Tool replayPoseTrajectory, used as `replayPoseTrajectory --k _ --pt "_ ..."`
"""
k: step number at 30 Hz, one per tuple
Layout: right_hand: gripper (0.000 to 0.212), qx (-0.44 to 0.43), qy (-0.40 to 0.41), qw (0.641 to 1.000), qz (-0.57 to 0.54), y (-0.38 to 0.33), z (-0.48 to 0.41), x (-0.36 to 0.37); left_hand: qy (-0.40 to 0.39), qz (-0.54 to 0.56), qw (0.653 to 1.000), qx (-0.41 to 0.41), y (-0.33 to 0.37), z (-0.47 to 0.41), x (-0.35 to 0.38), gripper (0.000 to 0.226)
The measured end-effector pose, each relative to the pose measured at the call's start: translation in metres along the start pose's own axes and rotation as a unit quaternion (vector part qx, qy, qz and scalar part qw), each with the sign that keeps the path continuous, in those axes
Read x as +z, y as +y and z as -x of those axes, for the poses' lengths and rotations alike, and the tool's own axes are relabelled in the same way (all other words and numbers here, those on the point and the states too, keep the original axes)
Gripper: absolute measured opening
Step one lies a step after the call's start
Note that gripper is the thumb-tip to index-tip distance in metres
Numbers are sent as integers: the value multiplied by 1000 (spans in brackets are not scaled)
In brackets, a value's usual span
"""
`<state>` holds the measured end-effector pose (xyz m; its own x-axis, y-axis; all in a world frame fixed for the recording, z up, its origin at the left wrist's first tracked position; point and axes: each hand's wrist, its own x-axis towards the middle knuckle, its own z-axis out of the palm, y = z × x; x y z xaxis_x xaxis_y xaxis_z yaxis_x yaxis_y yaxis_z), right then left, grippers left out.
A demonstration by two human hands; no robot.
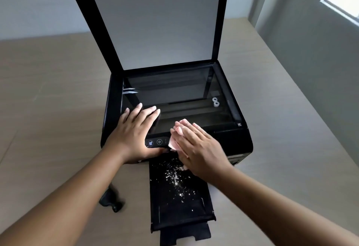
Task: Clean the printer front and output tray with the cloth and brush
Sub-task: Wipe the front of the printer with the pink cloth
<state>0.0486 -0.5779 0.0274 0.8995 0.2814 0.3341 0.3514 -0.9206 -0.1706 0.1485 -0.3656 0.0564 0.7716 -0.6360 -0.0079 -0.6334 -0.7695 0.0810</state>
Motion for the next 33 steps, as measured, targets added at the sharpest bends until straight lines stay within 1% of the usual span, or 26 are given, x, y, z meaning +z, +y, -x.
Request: replayPoseTrajectory --k 1,2,3,5,6,7,8,10,13,14,15,16,17,19,20,21,22,23,24,26,28,30,33 --pt "51 -19 -10 1000 9 9 5 -4 -7 6 1000 9 -2 0 -1 113" --pt "51 -14 -8 1000 19 15 11 -6 -19 11 1000 18 -7 2 -4 114" --pt "50 16 3 999 27 17 16 -7 -34 11 999 24 -14 4 -6 117" --pt "47 115 30 992 34 3 17 -6 -46 -13 999 16 -29 11 -10 121" --pt "47 150 37 988 28 -9 10 -1 -42 -24 999 4 -35 14 -10 123" --pt "47 164 38 986 17 -23 2 4 -35 -27 999 -7 -38 17 -9 125" --pt "47 159 40 986 2 -35 -7 9 -26 -23 999 -13 -40 18 -8 125" --pt "45 121 43 992 -16 -45 -18 13 -14 -14 1000 -19 -39 18 -6 126" --pt "47 34 -10 999 -20 -30 -12 3 -7 -12 1000 -15 -39 18 -5 126" --pt "49 16 -27 999 -27 -23 -7 -4 -3 -9 1000 -15 -39 18 -5 126" --pt "49 21 -36 998 -46 -16 -3 -13 -4 -7 1000 -14 -39 19 -5 126" --pt "47 54 -24 996 -73 -12 2 -23 -5 -6 1000 -14 -38 19 -5 126" --pt "45 107 9 989 -101 -8 7 -35 -5 -4 1000 -13 -39 18 -5 126" --pt "43 207 108 962 -143 2 22 -57 -2 2 1000 -13 -38 17 -6 126" --pt "42 246 150 947 -140 10 32 -64 1 6 1000 -13 -37 17 -6 126" --pt "42 282 173 936 -121 17 40 -66 1 8 1000 -13 -38 18 -6 127" --pt "41 321 174 926 -98 25 44 -63 2 8 1000 -14 -38 19 -6 127" --pt "41 354 153 920 -73 30 43 -56 5 9 1000 -14 -39 19 -6 128" --pt "43 369 124 920 -43 31 41 -45 8 10 1000 -12 -39 20 -5 128" --pt "48 371 90 924 16 27 33 -23 11 11 1000 -7 -39 20 -5 128" --pt "51 367 71 926 47 24 18 -18 14 9 1000 -7 -40 18 -3 129" --pt "51 340 40 938 61 21 2 -23 8 1 1000 -4 -40 17 -4 130" --pt "50 264 -6 963 54 4 -22 -21 5 -4 1000 -4 -41 16 -3 131"
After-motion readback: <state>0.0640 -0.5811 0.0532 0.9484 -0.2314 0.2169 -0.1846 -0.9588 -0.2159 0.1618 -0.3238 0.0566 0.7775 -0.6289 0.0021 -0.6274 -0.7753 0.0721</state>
